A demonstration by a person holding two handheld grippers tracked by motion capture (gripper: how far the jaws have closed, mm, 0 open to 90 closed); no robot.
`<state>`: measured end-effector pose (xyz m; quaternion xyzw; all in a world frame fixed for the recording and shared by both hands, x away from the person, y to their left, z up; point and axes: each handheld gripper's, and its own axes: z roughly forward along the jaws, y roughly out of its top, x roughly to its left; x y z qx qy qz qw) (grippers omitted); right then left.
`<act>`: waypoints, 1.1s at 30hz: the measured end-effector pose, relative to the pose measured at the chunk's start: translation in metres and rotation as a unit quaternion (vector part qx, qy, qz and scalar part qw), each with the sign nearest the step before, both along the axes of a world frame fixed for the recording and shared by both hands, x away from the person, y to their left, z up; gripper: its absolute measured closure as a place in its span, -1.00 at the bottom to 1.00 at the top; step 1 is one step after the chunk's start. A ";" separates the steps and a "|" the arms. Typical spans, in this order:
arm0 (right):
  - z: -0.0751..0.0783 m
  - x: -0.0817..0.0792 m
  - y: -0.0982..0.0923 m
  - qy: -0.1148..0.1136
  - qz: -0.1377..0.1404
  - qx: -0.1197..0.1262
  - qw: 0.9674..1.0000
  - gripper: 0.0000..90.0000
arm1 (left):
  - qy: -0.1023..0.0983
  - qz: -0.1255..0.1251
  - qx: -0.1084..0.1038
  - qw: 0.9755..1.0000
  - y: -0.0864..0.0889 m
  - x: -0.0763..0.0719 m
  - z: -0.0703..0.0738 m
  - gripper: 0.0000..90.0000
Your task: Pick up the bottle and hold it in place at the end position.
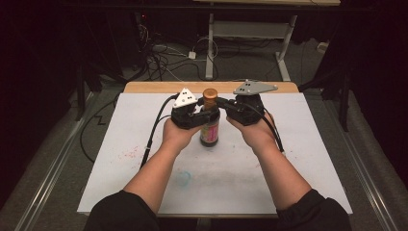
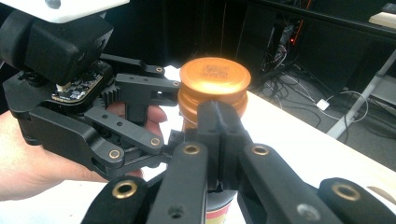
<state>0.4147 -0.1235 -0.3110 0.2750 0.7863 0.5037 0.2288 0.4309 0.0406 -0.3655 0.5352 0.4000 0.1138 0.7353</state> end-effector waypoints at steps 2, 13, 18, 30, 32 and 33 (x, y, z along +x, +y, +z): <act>0.001 0.000 0.001 0.002 -0.001 -0.003 1.000 1.00 | -0.001 0.000 -0.001 1.000 0.000 0.000 0.000 0.09; 0.005 0.000 0.001 0.005 -0.002 -0.012 1.000 1.00 | -0.005 0.001 0.002 1.000 -0.001 -0.001 -0.001 0.10; 0.006 0.000 0.002 0.006 -0.004 -0.015 1.000 1.00 | -0.005 0.002 0.003 1.000 -0.001 -0.001 -0.001 0.10; 0.022 -0.005 0.002 -0.013 0.003 0.033 0.999 1.00 | -0.017 -0.012 0.016 1.000 -0.003 -0.004 -0.002 0.11; 0.033 -0.009 0.005 -0.023 0.002 0.032 0.999 1.00 | -0.018 -0.010 0.026 0.999 -0.008 -0.004 0.000 0.11; 0.049 -0.014 0.014 -0.045 0.003 0.011 0.999 1.00 | -0.009 -0.001 0.022 1.000 -0.009 -0.001 0.001 0.11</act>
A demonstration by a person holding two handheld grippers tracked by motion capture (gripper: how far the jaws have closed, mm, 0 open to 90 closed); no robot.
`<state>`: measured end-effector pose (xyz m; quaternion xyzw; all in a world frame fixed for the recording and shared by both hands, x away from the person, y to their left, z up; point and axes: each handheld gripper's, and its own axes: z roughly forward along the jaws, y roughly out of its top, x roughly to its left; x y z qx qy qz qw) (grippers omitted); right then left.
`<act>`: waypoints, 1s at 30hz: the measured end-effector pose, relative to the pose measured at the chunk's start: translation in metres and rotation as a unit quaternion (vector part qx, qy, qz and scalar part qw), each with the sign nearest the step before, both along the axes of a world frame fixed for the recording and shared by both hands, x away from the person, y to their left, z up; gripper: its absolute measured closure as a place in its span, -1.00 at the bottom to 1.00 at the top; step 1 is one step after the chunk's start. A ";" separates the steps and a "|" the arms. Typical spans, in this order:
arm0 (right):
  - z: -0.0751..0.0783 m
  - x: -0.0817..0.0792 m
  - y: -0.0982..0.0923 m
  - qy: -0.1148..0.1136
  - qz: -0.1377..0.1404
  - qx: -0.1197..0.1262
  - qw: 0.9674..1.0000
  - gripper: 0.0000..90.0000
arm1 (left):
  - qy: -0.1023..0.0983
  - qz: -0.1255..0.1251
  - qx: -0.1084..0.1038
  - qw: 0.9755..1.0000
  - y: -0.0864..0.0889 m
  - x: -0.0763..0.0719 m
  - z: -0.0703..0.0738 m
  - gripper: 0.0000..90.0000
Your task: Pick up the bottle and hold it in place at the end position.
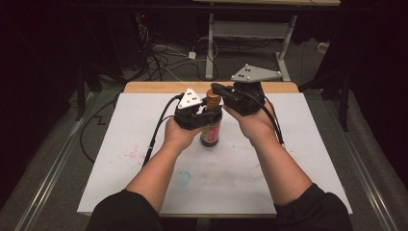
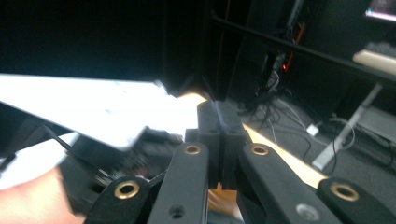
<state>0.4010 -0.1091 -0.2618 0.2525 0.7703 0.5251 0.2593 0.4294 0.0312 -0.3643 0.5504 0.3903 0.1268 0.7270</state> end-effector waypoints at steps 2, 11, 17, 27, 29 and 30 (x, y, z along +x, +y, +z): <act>0.008 -0.004 0.002 -0.005 0.003 0.003 1.000 1.00 | -0.002 -0.006 0.001 1.000 0.001 0.000 -0.001 0.10; -0.026 0.004 -0.013 0.033 -0.010 -0.008 0.999 1.00 | 0.001 -0.002 -0.023 1.000 0.010 0.001 -0.003 0.09; -0.040 0.007 -0.021 0.051 -0.014 -0.017 0.998 1.00 | -0.002 -0.003 -0.025 1.000 0.010 0.001 -0.004 0.09; -0.045 0.011 -0.016 0.063 -0.010 -0.025 0.998 1.00 | -0.005 -0.003 -0.024 1.000 0.010 -0.001 -0.005 0.09; -0.045 0.011 -0.014 0.063 -0.008 -0.026 0.998 1.00 | -0.006 -0.004 -0.024 1.000 0.010 -0.001 -0.005 0.09; -0.045 0.012 -0.014 0.063 -0.008 -0.027 0.998 1.00 | -0.007 -0.003 -0.025 1.000 0.010 -0.001 -0.005 0.09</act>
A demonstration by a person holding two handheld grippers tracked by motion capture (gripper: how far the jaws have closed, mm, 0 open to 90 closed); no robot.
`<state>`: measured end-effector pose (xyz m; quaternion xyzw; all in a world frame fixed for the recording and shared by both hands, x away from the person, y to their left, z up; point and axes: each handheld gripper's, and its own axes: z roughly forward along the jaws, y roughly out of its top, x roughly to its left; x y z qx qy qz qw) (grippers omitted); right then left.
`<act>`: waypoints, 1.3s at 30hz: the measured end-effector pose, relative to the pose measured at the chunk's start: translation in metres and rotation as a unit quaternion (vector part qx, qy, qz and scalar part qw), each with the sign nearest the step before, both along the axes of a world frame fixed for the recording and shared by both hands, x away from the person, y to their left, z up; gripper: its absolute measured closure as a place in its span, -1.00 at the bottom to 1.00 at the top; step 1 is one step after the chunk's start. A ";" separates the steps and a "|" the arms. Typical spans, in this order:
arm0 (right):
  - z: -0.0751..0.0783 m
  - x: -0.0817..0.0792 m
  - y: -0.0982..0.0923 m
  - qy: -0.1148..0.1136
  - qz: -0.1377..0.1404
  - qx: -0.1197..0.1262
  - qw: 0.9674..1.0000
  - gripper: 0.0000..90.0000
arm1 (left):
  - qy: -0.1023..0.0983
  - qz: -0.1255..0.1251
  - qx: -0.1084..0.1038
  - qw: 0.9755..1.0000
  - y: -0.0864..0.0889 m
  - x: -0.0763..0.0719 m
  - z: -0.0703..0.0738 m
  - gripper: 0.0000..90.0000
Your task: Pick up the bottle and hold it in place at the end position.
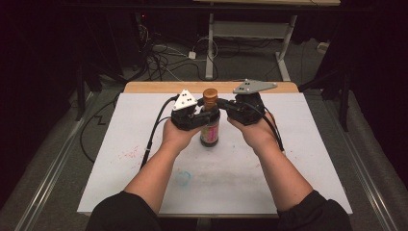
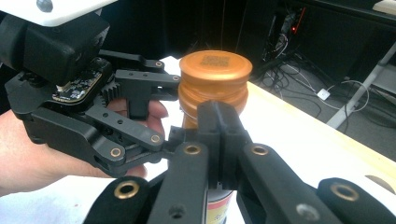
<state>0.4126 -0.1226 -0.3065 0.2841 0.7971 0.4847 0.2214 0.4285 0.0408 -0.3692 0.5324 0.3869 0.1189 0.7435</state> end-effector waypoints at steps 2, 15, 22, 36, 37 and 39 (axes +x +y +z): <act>0.000 0.000 0.001 0.001 0.000 -0.001 1.000 1.00 | 0.001 0.001 -0.003 1.000 0.001 0.000 0.000 0.09; 0.003 0.001 0.002 0.001 0.001 0.005 1.000 1.00 | 0.001 0.002 -0.003 1.000 0.000 0.000 0.000 0.09; 0.004 0.001 0.003 -0.002 -0.001 0.010 1.000 1.00 | 0.001 0.002 -0.003 1.000 0.001 0.000 0.000 0.09; 0.005 0.002 0.004 -0.005 0.000 0.018 1.000 1.00 | 0.003 0.002 -0.004 1.000 0.001 0.000 0.000 0.09; 0.005 0.002 0.005 -0.006 0.000 0.018 1.000 1.00 | 0.003 0.002 -0.004 1.000 0.001 0.000 0.000 0.09; 0.006 0.002 0.005 -0.006 0.000 0.019 1.000 1.00 | 0.003 0.002 -0.005 1.000 0.001 0.000 0.000 0.09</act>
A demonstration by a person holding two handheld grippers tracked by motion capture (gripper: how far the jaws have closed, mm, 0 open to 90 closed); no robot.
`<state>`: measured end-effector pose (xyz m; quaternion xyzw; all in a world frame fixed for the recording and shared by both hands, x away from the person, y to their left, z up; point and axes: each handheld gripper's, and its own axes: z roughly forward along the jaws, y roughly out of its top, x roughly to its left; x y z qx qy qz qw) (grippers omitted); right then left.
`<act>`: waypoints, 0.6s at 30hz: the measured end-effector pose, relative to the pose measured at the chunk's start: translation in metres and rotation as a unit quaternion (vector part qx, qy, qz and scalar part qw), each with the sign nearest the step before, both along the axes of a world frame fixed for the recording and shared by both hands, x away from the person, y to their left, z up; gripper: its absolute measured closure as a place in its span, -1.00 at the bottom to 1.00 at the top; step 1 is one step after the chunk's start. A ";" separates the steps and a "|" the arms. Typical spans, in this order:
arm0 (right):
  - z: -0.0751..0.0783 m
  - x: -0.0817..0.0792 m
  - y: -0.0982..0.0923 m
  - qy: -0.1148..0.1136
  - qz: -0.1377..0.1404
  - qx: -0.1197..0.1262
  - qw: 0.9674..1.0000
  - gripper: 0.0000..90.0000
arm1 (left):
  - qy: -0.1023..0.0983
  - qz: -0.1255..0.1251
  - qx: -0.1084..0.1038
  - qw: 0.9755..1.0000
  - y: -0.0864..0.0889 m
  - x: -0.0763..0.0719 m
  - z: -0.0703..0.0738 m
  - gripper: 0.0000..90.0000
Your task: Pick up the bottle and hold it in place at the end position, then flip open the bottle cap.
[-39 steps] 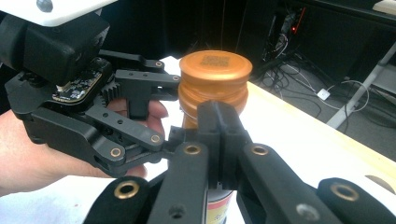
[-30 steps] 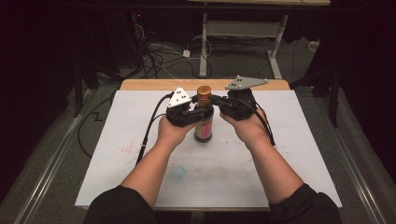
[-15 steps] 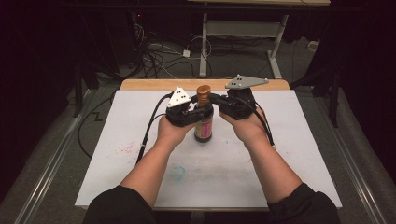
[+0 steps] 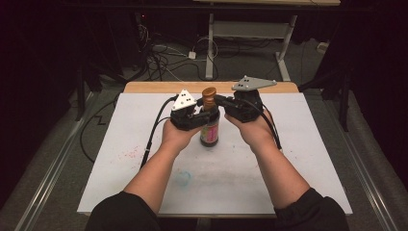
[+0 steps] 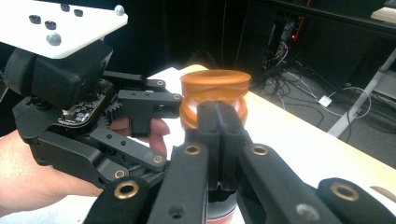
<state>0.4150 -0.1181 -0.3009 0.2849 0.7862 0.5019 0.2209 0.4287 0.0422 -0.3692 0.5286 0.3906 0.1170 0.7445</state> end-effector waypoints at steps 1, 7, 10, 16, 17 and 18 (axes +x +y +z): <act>0.000 0.000 0.000 0.000 0.000 0.000 1.000 1.00 | 0.000 0.000 0.000 1.000 0.000 0.000 0.000 0.09; 0.000 0.000 0.000 0.000 0.000 0.001 1.000 1.00 | 0.000 0.000 -0.002 1.000 0.000 0.000 0.000 0.09; 0.001 0.001 0.000 0.000 -0.001 0.002 1.000 1.00 | 0.001 0.000 -0.004 1.000 0.000 0.001 0.000 0.09; 0.002 0.002 0.001 -0.003 -0.003 0.002 1.000 1.00 | 0.001 -0.001 -0.004 1.000 0.001 0.001 0.000 0.09; 0.002 0.002 0.001 -0.003 -0.003 0.002 1.000 1.00 | 0.001 -0.001 -0.004 1.000 0.001 0.001 0.000 0.09; 0.002 0.002 0.001 -0.003 -0.003 0.003 1.000 1.00 | 0.001 -0.001 -0.005 1.000 0.001 0.001 0.000 0.09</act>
